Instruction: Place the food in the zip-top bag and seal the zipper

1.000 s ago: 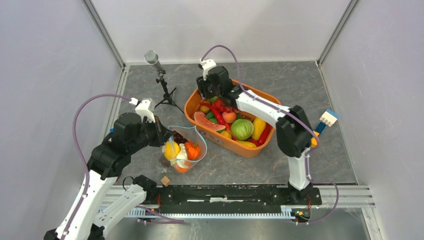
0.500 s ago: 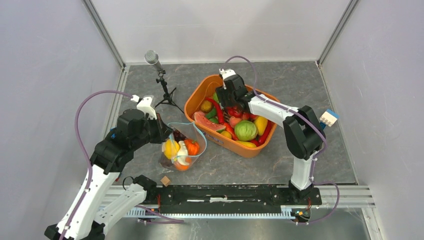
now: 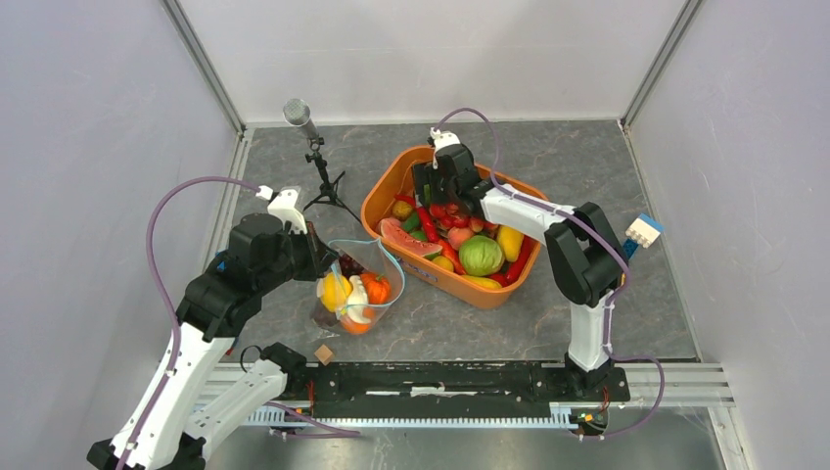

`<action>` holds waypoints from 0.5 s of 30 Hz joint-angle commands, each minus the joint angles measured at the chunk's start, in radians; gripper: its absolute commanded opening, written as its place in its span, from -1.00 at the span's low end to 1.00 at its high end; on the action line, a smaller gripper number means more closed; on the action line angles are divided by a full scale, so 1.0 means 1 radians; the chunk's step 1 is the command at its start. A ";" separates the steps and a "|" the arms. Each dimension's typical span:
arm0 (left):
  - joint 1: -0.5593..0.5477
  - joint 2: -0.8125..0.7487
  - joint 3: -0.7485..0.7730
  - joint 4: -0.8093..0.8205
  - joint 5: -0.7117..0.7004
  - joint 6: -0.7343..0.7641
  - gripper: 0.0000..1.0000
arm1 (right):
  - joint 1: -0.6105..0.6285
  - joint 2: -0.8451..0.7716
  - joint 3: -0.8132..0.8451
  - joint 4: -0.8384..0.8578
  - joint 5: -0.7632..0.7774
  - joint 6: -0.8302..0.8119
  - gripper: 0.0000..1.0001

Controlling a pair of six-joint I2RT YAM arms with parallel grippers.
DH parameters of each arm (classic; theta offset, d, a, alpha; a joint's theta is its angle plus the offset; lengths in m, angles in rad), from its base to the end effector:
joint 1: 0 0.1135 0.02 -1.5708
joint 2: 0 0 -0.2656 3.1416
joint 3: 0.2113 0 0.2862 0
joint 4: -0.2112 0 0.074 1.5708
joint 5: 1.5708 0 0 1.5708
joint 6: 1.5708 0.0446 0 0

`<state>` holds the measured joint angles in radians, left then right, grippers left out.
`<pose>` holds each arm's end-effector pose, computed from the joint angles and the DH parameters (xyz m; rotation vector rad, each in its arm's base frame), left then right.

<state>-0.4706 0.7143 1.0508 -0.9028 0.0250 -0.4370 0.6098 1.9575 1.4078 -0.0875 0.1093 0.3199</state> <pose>0.1454 -0.0752 0.3729 0.0518 2.1882 -0.5517 0.4006 0.2739 0.1941 -0.2614 2.2168 0.3950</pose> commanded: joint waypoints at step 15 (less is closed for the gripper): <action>0.003 0.010 -0.002 0.079 0.018 0.021 -0.93 | -0.011 0.122 0.093 0.065 0.076 0.004 0.08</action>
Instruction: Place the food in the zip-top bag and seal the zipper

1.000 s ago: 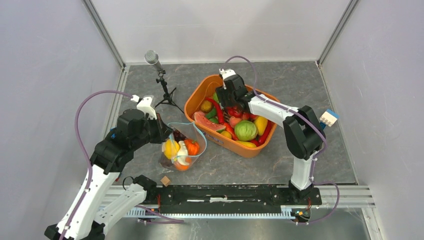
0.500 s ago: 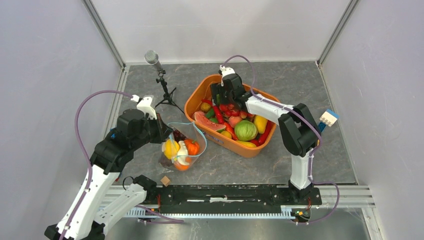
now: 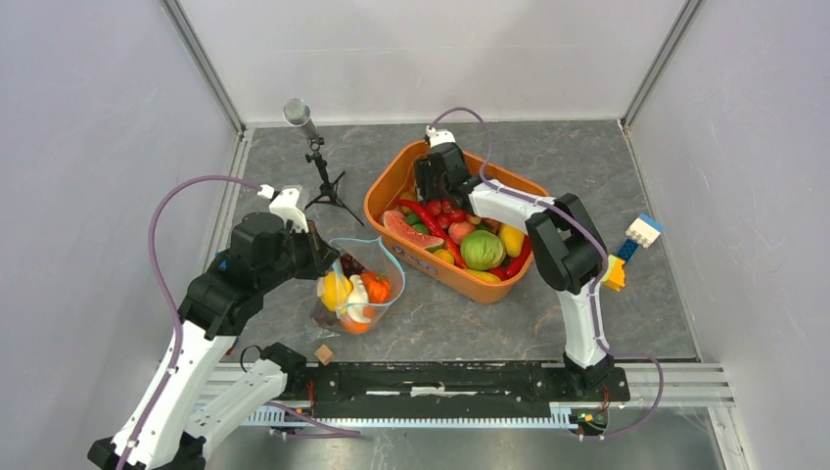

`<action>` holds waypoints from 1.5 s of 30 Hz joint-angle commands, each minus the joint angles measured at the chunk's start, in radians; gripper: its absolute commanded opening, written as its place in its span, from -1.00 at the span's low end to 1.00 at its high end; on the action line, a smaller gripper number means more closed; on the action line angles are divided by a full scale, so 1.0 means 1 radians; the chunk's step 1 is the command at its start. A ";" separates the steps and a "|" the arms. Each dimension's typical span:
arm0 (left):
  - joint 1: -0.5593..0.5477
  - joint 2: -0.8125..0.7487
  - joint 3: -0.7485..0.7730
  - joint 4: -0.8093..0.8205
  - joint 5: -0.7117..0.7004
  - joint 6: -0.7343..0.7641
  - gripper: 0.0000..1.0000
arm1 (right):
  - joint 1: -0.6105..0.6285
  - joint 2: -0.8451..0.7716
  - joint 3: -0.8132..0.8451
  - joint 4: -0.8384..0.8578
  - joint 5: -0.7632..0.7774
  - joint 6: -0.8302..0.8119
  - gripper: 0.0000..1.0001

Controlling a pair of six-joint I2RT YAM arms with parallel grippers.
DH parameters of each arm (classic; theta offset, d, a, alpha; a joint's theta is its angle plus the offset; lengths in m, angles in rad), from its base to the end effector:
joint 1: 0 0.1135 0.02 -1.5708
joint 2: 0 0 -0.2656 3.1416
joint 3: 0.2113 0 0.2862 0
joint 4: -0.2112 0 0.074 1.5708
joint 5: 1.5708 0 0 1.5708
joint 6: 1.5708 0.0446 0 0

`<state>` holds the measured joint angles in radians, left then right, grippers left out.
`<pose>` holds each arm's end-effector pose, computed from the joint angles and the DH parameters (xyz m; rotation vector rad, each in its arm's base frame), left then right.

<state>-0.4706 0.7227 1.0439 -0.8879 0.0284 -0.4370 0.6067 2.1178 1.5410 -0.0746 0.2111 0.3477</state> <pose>0.1486 -0.0770 0.3708 0.0539 2.1892 -0.5550 0.4317 0.2882 0.1668 -0.1711 2.2146 0.2957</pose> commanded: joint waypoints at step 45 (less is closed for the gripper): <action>0.003 -0.064 -0.007 0.072 0.092 -0.027 -0.93 | 0.438 -0.836 -0.579 0.264 -0.498 -0.247 -0.10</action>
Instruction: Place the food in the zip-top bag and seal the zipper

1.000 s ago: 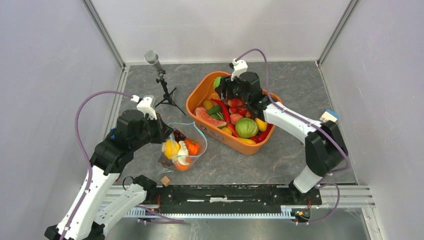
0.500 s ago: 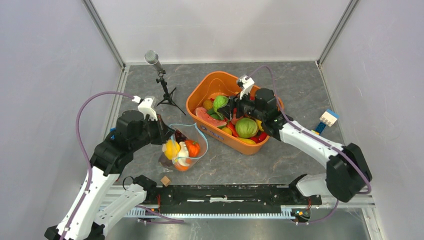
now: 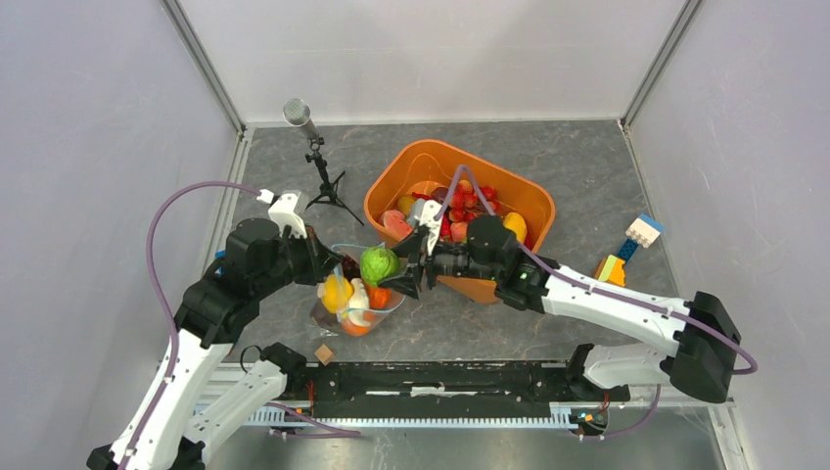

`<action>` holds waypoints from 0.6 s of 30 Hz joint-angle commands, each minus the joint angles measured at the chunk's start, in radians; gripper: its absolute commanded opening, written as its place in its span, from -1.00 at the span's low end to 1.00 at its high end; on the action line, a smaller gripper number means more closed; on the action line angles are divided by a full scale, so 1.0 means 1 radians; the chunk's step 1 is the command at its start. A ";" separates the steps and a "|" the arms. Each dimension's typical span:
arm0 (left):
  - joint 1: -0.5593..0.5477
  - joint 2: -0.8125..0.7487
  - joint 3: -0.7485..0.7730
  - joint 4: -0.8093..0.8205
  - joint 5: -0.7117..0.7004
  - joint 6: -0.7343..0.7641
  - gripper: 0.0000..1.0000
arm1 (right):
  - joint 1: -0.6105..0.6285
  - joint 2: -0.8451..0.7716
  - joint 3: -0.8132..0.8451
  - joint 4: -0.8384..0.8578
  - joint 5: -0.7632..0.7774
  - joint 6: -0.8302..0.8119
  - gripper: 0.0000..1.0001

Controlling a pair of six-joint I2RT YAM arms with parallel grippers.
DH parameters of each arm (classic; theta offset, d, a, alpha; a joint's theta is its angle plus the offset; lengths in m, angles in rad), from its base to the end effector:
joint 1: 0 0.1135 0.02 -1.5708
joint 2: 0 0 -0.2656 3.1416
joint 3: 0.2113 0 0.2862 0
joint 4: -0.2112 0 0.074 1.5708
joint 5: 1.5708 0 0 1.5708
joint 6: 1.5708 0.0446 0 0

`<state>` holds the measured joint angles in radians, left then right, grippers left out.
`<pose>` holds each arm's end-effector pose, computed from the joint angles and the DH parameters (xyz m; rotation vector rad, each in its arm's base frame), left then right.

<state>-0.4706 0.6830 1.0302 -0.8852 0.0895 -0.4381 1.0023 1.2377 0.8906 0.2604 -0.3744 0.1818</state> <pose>0.1394 -0.0754 0.3721 0.0905 2.1701 -0.6285 0.1649 0.2884 0.3158 -0.9885 1.5015 1.1847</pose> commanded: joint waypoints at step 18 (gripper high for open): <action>0.003 -0.036 0.018 0.065 0.057 -0.039 -0.93 | 0.237 0.344 0.366 -0.345 0.492 -0.296 0.34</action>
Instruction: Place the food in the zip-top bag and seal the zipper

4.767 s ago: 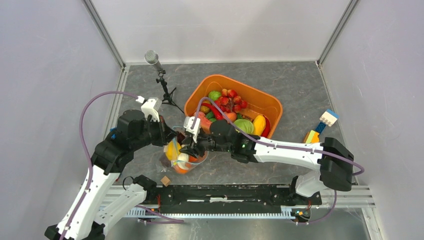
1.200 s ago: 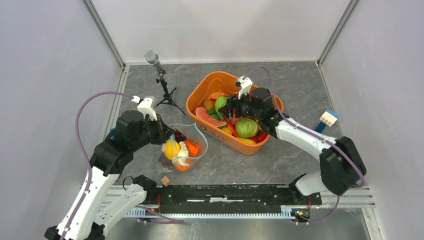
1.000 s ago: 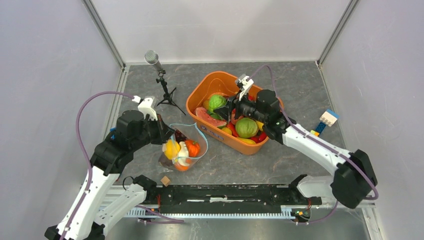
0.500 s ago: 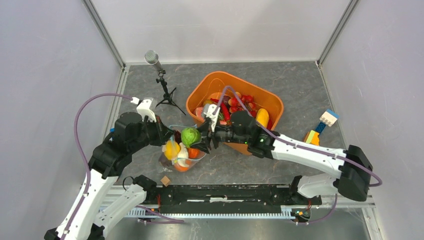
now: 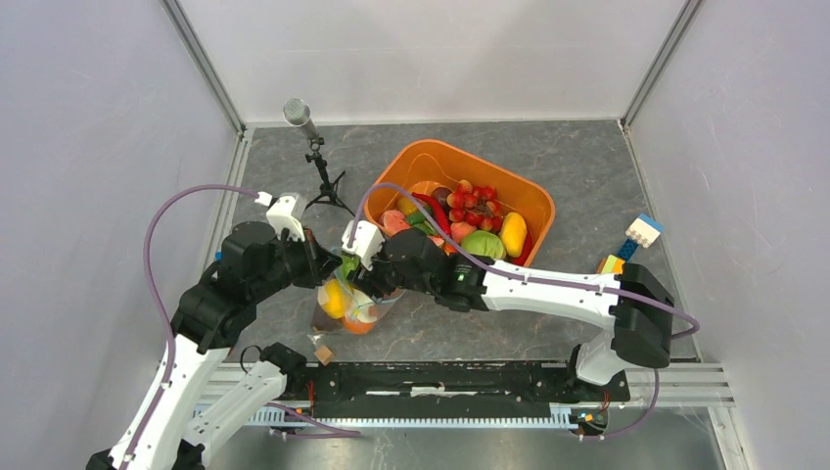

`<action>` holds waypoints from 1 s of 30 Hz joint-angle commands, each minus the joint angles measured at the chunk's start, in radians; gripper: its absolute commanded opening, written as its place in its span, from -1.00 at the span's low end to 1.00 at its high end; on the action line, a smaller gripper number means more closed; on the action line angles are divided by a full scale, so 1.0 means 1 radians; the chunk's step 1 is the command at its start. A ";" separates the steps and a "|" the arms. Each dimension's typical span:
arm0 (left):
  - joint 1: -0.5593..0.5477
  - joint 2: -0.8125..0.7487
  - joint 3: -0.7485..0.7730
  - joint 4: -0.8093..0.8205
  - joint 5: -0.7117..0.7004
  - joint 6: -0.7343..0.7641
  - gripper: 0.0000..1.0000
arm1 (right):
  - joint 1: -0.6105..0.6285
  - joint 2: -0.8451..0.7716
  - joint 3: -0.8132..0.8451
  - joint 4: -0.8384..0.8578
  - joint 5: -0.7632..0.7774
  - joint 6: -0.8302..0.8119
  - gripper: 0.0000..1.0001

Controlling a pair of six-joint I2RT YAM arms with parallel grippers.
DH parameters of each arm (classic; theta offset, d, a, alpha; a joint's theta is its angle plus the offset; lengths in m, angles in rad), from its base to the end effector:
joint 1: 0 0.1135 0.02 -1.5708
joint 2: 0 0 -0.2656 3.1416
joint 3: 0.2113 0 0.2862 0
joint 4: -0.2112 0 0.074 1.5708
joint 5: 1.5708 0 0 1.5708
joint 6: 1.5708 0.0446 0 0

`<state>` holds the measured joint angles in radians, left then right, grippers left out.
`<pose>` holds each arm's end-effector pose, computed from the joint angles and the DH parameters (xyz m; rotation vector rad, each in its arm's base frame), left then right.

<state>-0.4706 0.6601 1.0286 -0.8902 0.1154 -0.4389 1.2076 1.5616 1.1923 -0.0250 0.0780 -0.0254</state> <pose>0.1333 -0.0736 0.3742 0.1064 2.1572 -0.6607 0.1488 0.3816 0.2886 -1.1302 1.6863 0.6887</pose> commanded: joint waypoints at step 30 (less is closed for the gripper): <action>0.003 -0.018 -0.006 0.094 -0.004 -0.047 -0.92 | -0.169 -0.513 -0.433 0.086 0.128 0.309 0.12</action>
<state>-0.4706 0.6521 1.0142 -0.8742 0.1101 -0.4568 1.0840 1.1114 0.8108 0.0170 0.3973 0.2161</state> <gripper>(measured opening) 0.040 0.592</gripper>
